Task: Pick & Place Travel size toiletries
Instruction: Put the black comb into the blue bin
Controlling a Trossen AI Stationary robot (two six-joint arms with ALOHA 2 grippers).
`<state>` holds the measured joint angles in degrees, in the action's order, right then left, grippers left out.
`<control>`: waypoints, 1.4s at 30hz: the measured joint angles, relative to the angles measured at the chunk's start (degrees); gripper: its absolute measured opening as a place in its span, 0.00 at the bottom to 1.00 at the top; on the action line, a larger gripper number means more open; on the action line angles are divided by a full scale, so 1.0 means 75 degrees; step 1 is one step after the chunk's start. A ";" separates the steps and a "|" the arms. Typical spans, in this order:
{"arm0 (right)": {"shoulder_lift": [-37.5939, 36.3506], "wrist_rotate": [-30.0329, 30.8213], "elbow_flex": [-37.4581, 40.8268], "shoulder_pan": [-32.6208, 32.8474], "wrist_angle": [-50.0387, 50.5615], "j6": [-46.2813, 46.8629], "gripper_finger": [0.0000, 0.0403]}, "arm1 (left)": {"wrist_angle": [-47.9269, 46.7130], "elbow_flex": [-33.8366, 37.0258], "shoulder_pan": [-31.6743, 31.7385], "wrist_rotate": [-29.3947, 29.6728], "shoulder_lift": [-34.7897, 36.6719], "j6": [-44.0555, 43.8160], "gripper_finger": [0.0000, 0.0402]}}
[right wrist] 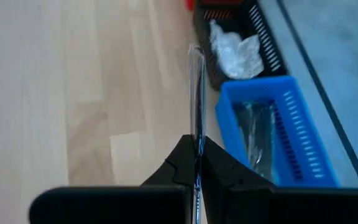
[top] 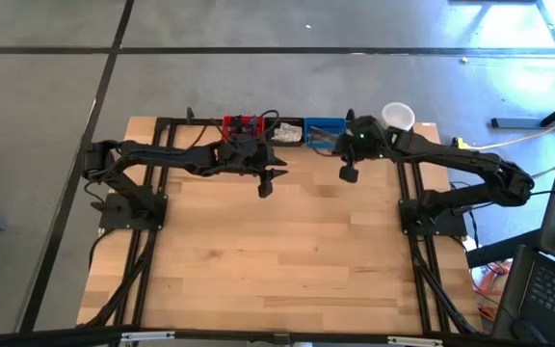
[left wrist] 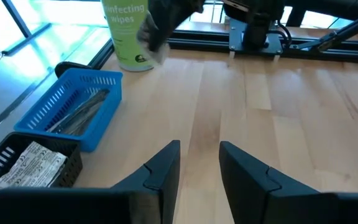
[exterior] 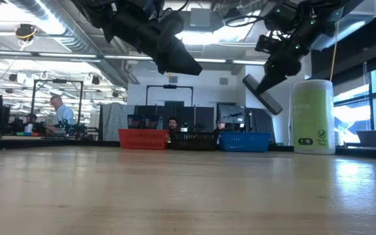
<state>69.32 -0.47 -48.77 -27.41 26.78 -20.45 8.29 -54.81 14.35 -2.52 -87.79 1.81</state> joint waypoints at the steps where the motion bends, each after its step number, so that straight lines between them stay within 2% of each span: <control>1: 0.0000 -0.0071 0.0000 -0.0095 -0.0121 -0.0017 0.02 | 0.0003 0.0000 0.0000 0.0000 0.0000 -0.0001 0.27; 6: 0.0009 -0.0106 -0.0023 -0.0572 -0.0557 -0.0215 0.02 | 0.0003 0.0000 0.0000 0.0000 0.0000 -0.0078 0.27; 12: 0.0518 -0.0319 -0.0746 -0.1173 -0.0242 -0.0255 0.02 | 0.0009 0.0000 0.0000 0.0000 0.0000 -0.0078 0.27; 17: 0.1313 -0.0422 -0.1504 -0.1539 0.0433 -0.0259 0.02 | 0.0006 0.0000 -0.0003 -0.0003 0.0000 -0.0080 0.27; 27: 0.3358 -0.0479 -0.2968 -0.1754 0.0615 -0.0425 0.02 | 0.0003 0.0000 -0.0009 -0.0003 -0.0003 -0.0152 0.27; 30: 0.3841 -0.0235 -0.3342 -0.1838 0.0923 -0.0439 0.02 | 0.0003 -0.0003 -0.0009 -0.0003 -0.0001 -0.0156 0.27; 33: 0.4226 0.0042 -0.3499 -0.1910 0.1124 -0.0567 0.02 | 0.0003 -0.0003 -0.0009 -0.0003 -0.0003 -0.0153 0.27; 38: 0.4683 0.0035 -0.3509 -0.2053 0.1107 -0.0716 0.02 | 0.0003 -0.0005 -0.0006 -0.0003 -0.0003 -0.0141 0.27; 42: 0.4843 0.0126 -0.3512 -0.2079 0.1059 -0.0740 0.09 | 0.0003 -0.0009 -0.0006 -0.0003 -0.0003 -0.0139 0.27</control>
<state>105.65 0.47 -75.11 -43.00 34.73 -26.00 8.32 -54.87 14.31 -2.55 -87.81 0.77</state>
